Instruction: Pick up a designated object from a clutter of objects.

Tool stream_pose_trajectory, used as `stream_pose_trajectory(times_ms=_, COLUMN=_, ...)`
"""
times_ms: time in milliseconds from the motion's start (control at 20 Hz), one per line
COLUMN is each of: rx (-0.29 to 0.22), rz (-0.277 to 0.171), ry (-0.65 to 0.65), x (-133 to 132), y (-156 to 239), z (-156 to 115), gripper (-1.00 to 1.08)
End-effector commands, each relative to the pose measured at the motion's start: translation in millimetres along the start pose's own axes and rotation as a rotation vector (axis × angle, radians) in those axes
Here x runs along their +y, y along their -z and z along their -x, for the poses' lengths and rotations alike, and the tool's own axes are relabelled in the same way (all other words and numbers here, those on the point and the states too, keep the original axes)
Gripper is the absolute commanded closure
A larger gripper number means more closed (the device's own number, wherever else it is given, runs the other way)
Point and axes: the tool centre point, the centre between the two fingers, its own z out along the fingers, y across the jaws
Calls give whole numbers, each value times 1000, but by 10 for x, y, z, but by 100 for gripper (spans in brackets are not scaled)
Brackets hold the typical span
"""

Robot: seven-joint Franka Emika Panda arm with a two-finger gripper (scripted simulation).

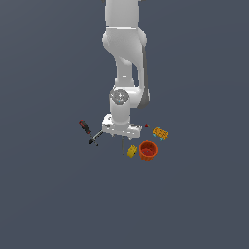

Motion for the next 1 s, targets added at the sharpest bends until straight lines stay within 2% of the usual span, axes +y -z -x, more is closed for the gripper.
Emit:
stream_pose_trajectory(times_ms=0, rx=0, rz=0, ry=0, x=-1, y=-18, z=-3, gripper=108)
stream_pose_trajectory(times_ms=600, rx=2, rz=0, ry=-3, x=19, y=8, z=-9, gripper=108)
stream_pose_trajectory(times_ms=950, rx=2, rz=0, ry=-3, x=88, y=166, z=-110, gripper=108)
